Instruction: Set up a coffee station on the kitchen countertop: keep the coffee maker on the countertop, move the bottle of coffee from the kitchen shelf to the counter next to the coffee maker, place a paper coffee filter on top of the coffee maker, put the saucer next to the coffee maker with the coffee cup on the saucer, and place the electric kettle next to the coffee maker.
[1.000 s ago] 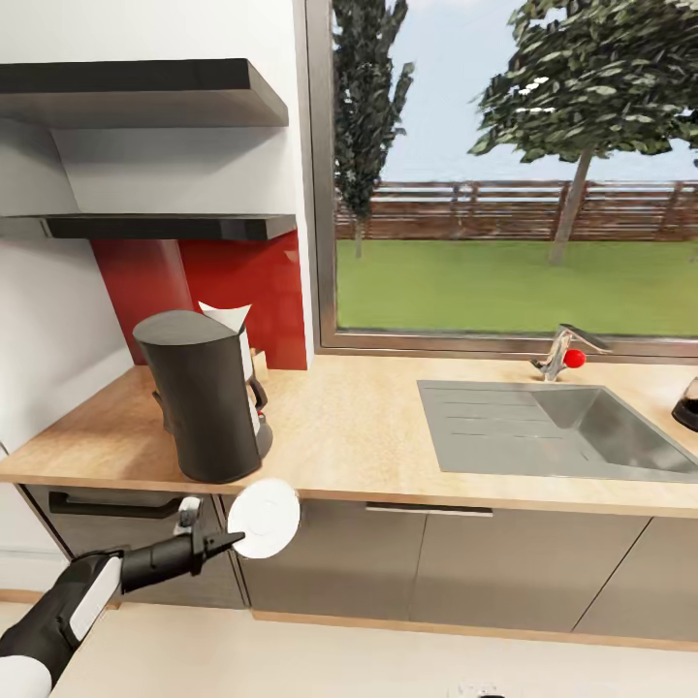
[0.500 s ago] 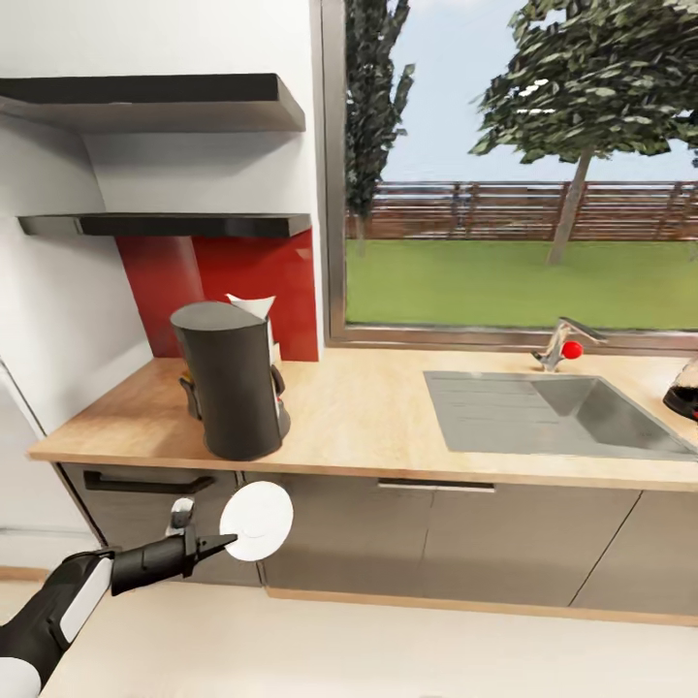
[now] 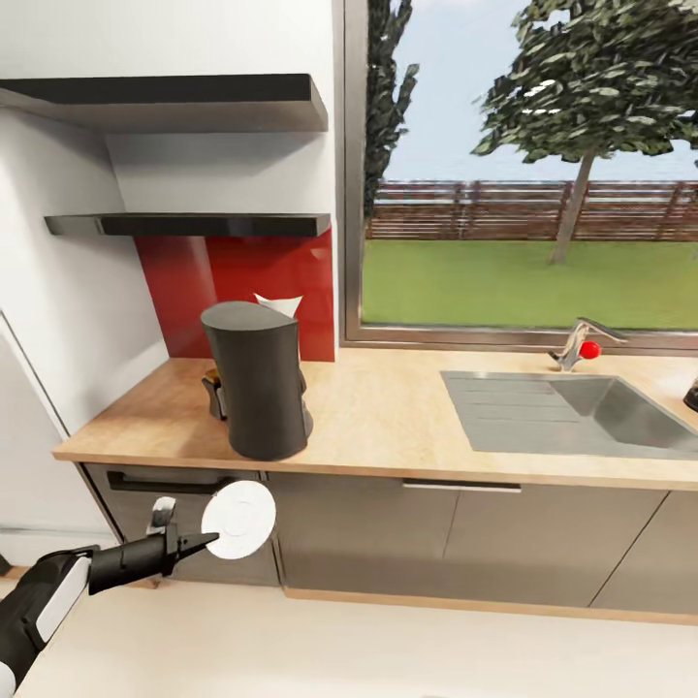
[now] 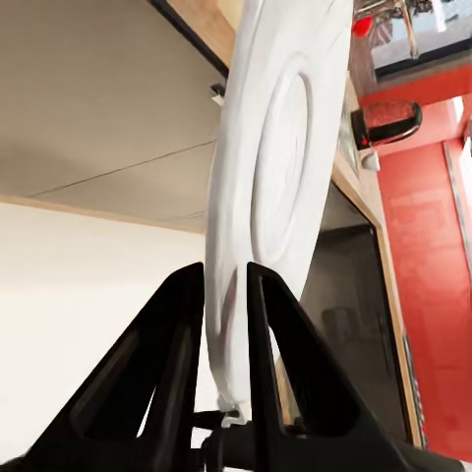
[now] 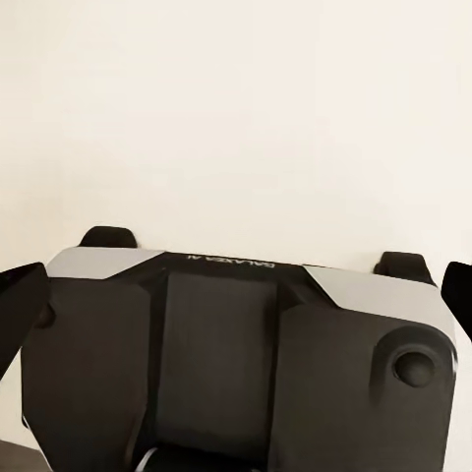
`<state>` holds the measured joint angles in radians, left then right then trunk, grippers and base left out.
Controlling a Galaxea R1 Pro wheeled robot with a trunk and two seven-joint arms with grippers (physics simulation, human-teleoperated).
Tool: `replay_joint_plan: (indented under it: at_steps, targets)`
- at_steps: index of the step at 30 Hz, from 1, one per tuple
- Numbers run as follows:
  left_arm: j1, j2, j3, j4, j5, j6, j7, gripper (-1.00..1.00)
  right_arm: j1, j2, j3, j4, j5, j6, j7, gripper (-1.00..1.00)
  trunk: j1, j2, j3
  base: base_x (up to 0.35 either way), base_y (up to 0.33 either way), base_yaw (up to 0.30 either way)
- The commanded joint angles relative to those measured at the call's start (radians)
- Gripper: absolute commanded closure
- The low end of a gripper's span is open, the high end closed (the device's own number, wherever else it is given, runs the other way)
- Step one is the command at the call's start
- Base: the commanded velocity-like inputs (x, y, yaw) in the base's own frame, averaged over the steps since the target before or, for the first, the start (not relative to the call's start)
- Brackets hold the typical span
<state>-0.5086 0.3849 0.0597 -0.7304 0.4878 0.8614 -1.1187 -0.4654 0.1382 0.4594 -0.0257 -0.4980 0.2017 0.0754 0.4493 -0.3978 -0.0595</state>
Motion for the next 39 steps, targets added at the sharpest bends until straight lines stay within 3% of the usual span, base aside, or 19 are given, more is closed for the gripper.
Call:
replay_joint_plan:
  at_steps: [1, 7, 12, 18, 22, 23, 27, 28, 29, 32, 35, 39]
  targets:
    - [-0.001, 0.008, 0.001, 0.0, 0.002, 0.004, 0.0, 1.0, -0.001, -0.001, 0.008, 0.0, -0.008, 0.004, 0.001, -1.0, 0.001, -0.002, -0.002, 0.016, 0.027, 0.0]
    - [-0.002, 0.058, 0.014, 0.0, 0.007, 0.006, 0.0, 1.0, 0.0, -0.002, 0.008, 0.0, -0.008, 0.004, 0.001, -1.0, 0.001, -0.002, -0.002, 0.006, 0.01, 0.0]
    - [-0.003, 0.105, 0.08, 0.0, 0.004, 0.011, 0.002, 1.0, 0.001, -0.002, 0.009, 0.001, -0.008, 0.004, 0.001, -1.0, 0.001, -0.002, -0.002, 0.0, 0.001, 0.0]
    - [-0.009, 0.116, 0.108, -0.001, 0.005, 0.023, 0.003, 1.0, 0.001, -0.001, 0.01, 0.0, -0.007, 0.004, 0.001, -1.0, 0.001, -0.002, -0.002, 0.0, 0.0, 0.0]
    - [-0.032, 0.124, 0.115, -0.001, 0.004, 0.093, 0.013, 1.0, 0.003, 0.0, 0.01, 0.001, -0.007, 0.004, 0.004, -1.0, 0.001, -0.002, -0.002, 0.0, 0.0, 0.0]
    - [-0.084, 0.13, 0.115, 0.0, 0.001, 0.11, 0.04, 1.0, 0.006, 0.0, 0.011, 0.001, -0.006, 0.004, 0.006, -1.0, 0.001, -0.002, -0.002, 0.0, 0.0, 0.0]
    - [-0.159, 0.14, 0.121, 0.006, 0.004, 0.129, 0.179, 1.0, 0.013, 0.004, 0.011, 0.001, -0.005, 0.004, 0.009, -1.0, 0.001, -0.002, -0.002, 0.0, 0.0, 0.0]
    - [-0.194, 0.141, 0.163, 0.011, 0.004, 0.136, 0.265, 1.0, 0.019, 0.003, 0.011, 0.001, -0.004, 0.004, 0.009, -1.0, 0.001, -0.002, -0.002, 0.0, 0.0, 0.0]
    - [-0.203, 0.141, 0.193, 0.013, 0.005, 0.137, 0.307, 1.0, 0.028, 0.002, 0.011, 0.001, -0.003, 0.004, 0.008, -1.0, 0.001, -0.002, -0.002, 0.0, 0.0, 0.0]
    - [-0.209, 0.137, 0.22, 0.014, 0.006, 0.139, 0.381, 1.0, 0.041, -0.01, 0.011, 0.002, -0.003, 0.004, -0.001, -1.0, 0.001, -0.002, -0.002, 0.0, 0.0, 0.0]
    - [-0.209, 0.136, 0.222, 0.014, 0.005, 0.139, 0.391, 1.0, 0.043, -0.013, 0.011, 0.001, -0.005, 0.005, -0.008, -1.0, 0.001, -0.002, -0.002, 0.0, 0.0, 0.0]
    - [-0.208, 0.135, 0.223, 0.013, 0.007, 0.139, 0.393, 1.0, 0.045, -0.009, 0.011, 0.001, -0.006, 0.005, -0.091, -1.0, 0.001, -0.002, -0.002, 0.0, 0.0, 0.0]
